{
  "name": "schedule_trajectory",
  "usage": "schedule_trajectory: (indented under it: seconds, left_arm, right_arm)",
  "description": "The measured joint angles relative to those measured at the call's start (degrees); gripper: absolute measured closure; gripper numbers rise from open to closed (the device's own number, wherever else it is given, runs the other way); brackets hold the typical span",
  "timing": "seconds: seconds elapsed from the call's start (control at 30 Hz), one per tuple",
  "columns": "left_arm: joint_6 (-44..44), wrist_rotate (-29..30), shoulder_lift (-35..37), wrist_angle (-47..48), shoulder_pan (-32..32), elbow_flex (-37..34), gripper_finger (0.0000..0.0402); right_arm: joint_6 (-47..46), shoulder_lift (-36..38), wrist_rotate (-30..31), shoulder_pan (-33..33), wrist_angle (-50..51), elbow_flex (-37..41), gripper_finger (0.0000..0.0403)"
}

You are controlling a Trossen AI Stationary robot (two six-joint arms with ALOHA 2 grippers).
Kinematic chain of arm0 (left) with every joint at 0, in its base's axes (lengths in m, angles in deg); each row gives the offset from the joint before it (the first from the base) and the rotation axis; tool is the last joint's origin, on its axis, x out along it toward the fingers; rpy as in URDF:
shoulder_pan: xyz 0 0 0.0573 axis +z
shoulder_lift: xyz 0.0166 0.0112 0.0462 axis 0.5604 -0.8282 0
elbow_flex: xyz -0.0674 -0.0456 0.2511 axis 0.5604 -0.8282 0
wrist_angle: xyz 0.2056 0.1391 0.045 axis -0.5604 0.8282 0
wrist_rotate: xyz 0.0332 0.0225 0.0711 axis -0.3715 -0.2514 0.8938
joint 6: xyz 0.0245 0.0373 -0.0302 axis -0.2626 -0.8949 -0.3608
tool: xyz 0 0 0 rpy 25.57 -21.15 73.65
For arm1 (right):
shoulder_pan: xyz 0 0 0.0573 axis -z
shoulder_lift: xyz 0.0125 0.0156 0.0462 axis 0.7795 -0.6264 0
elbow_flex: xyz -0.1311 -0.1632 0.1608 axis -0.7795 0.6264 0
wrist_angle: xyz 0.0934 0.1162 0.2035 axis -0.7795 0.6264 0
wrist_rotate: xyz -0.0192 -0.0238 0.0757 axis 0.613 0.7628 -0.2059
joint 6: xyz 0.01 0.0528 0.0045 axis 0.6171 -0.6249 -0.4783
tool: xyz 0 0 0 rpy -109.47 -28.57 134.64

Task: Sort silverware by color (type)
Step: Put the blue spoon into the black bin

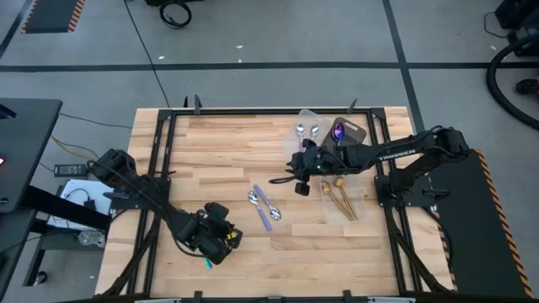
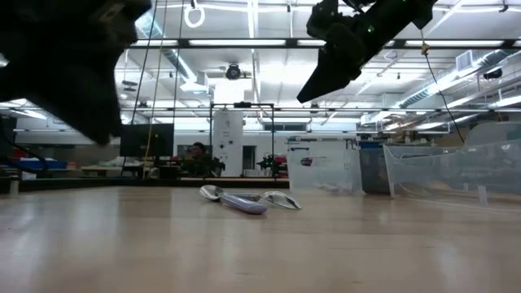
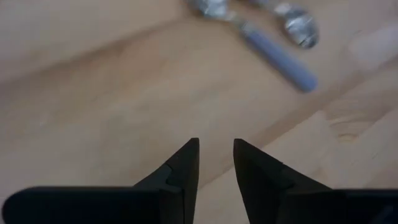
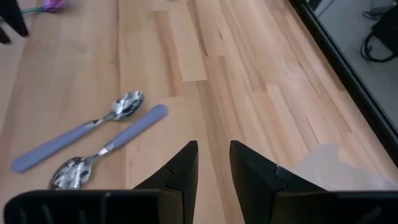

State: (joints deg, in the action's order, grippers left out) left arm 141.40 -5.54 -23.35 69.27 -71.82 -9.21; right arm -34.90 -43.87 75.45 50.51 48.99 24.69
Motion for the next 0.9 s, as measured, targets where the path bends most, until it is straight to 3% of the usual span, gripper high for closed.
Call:
schedule_trajectory:
  seconds: [0.2,0.4,0.57,0.8,0.9]
  left_arm:
    - [1.7,-11.6,-1.0,1.1,-0.5,0.0,0.0299]
    - [-2.4,-27.5,1.2,3.0,-0.5,0.0,0.0299]
    - [-2.8,-34.4,3.0,8.0,-0.5,0.0,0.0299]
    - [-3.4,-36.6,2.4,13.8,-2.1,-0.4,0.0299]
    - [4.3,-33.7,2.4,14.9,-2.0,-0.8,0.0295]
  right_arm:
    - [3.7,0.0,-6.9,-1.2,-1.4,0.0,0.0300]
    - [5.0,0.0,-8.1,-1.4,-1.3,0.0,0.0300]
    - [5.1,0.0,-8.8,-1.5,-1.4,0.0,0.0300]
    - [4.9,0.0,-8.8,-2.4,-1.5,0.0,0.0300]
    - [4.9,0.0,-8.8,-2.9,-1.8,0.0,0.0300]
